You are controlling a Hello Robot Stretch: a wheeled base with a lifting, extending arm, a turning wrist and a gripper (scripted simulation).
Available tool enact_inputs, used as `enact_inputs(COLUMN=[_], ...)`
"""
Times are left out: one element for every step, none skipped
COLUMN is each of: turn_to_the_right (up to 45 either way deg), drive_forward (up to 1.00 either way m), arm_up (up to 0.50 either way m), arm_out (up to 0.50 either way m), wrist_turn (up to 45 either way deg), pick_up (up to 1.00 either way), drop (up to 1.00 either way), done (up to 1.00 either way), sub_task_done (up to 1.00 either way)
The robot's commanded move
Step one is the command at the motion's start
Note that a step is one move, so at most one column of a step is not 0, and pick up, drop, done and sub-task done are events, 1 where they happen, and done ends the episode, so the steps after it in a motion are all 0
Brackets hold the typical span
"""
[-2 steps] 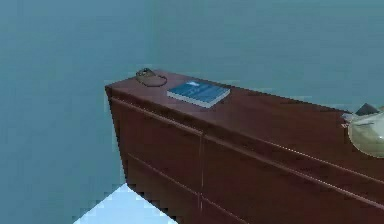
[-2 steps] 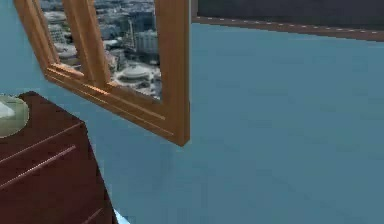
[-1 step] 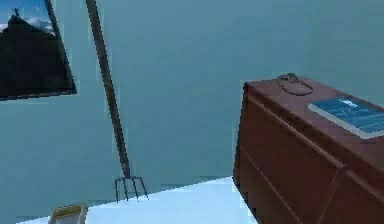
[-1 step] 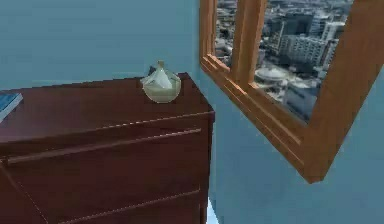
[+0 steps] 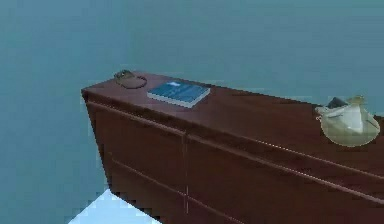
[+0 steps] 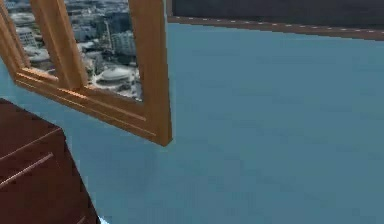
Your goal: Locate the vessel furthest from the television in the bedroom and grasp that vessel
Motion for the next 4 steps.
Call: enact_inputs(turn_to_the_right=[45.0, 0.0, -45.0, -45.0], drive_forward=[0.00, 0.35, 0.00, 0.00], arm_up=[0.00, 0.00, 0.00, 0.00], arm_out=[0.00, 0.00, 0.00, 0.00], wrist_turn=[0.0, 0.0, 0.0, 0.0], pick_up=[0.00, 0.00, 0.00, 0.00], drop=[0.00, 0.00, 0.00, 0.00], done=[0.00, 0.00, 0.00, 0.00], sub_task_done=[0.00, 0.00, 0.00, 0.00])
